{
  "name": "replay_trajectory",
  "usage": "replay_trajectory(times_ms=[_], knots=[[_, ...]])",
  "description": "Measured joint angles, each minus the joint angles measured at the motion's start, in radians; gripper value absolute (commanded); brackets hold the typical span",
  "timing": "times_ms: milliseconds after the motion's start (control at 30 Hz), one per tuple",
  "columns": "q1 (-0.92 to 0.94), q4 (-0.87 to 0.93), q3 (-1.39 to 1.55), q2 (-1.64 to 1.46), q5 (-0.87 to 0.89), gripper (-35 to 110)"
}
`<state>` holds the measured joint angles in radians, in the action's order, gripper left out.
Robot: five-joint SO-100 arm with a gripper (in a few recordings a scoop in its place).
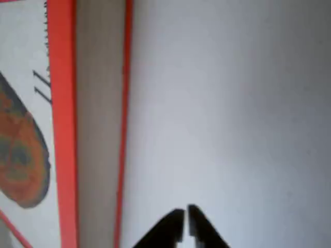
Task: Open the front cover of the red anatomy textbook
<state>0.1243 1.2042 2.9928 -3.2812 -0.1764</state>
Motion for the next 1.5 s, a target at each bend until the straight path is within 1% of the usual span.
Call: replay_trajectory(times_ms=[733,867,933,1067,1133,1300,1500], knots=[[-0.009,0.000,0.000,0.000,0.000,0],[-0.020,-0.008,0.008,0.000,-0.021,0],[-0.025,-0.057,0.031,0.000,-0.054,1],[0.005,-0.126,0.052,-0.002,-0.133,11],[0.058,-0.192,0.064,0.003,-0.183,11],[0.117,-0.305,0.064,0.014,-0.219,13],[0.173,-0.523,0.063,0.222,-0.224,15]])
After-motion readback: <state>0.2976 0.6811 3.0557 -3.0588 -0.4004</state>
